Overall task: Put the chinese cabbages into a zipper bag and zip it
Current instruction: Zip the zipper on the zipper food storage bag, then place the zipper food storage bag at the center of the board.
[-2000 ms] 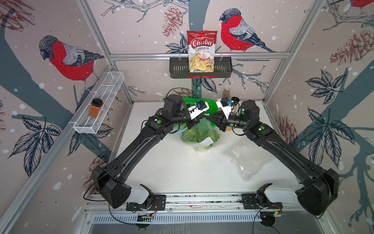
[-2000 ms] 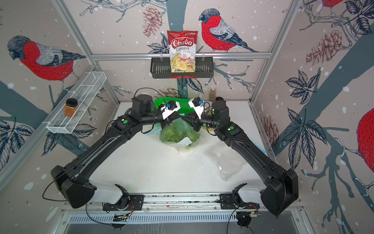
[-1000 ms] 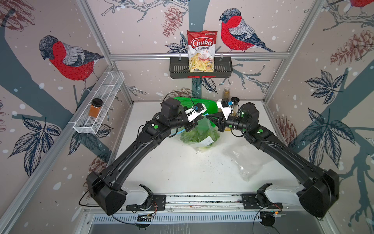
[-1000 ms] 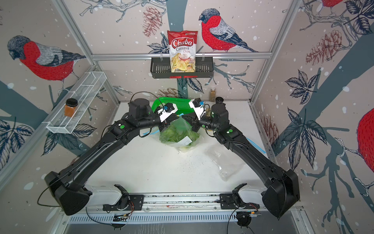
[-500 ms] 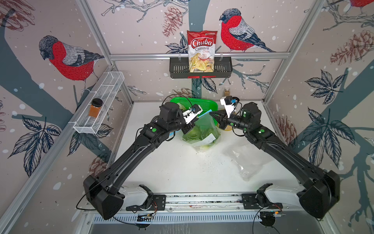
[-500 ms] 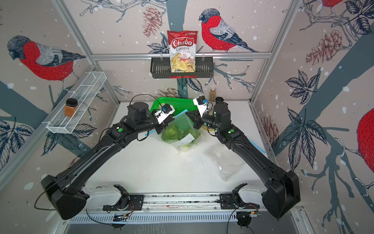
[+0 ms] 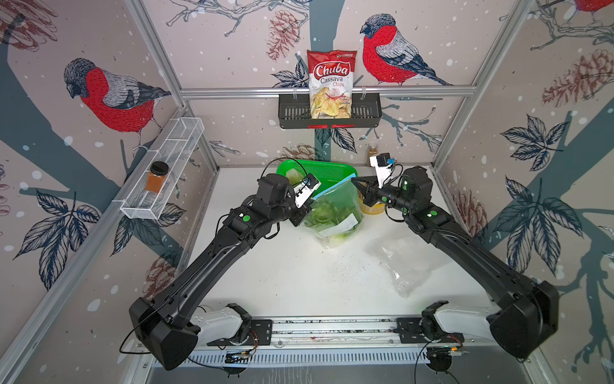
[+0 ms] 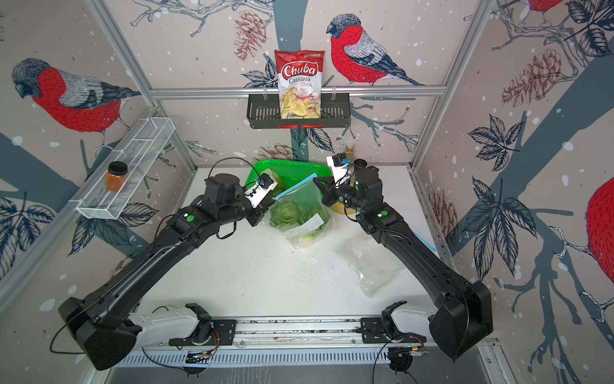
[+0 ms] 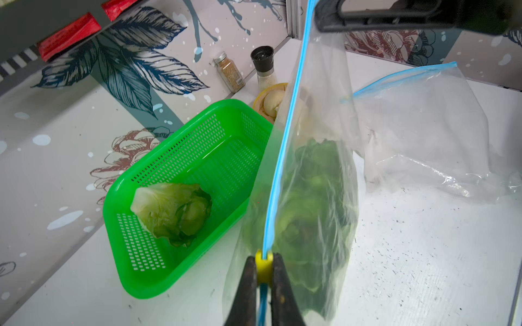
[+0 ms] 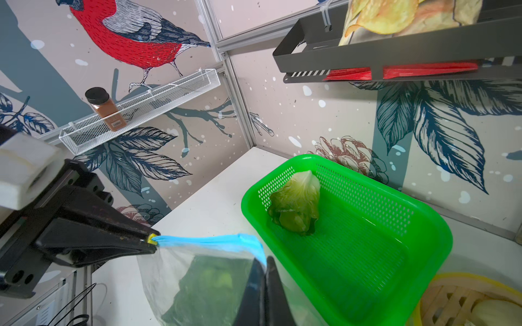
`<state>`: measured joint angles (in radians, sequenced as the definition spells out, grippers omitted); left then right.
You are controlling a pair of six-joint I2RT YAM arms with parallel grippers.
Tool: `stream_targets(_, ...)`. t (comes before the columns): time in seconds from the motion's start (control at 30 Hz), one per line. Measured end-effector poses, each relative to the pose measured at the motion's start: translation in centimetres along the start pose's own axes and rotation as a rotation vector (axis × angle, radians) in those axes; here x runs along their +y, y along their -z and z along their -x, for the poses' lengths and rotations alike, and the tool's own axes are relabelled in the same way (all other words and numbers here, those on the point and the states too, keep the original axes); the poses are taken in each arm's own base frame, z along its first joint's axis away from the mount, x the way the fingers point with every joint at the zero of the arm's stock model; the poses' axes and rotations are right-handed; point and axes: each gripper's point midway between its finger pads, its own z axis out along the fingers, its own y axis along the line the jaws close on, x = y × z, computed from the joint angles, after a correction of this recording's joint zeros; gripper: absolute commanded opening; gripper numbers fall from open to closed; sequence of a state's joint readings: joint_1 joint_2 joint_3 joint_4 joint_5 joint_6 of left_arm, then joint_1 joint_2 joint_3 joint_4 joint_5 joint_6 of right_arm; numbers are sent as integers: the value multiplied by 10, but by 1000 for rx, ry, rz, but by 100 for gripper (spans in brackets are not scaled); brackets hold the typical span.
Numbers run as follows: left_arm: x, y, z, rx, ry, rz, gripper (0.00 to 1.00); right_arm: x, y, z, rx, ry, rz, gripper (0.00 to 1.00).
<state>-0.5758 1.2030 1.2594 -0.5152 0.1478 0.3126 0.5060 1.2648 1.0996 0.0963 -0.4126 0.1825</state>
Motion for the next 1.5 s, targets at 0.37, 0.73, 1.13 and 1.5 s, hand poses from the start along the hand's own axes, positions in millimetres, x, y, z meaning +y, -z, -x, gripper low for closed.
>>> stream_targets(0.37, 20, 20, -43, 79, 117, 81, 0, -15, -7, -1, 5, -58, -41, 0)
stream_targets(0.73, 21, 22, -61, 139, 160, 81, 2, -22, -8, 5, -2, -87, -80, 0)
stream_targets(1.13, 21, 7, -35, 107, 176, 9, 40, -19, -12, 5, -5, -84, -71, 0)
stream_targets(1.5, 35, -26, 3, -1, 121, -11, 44, -7, -17, 5, -1, -55, -37, 0)
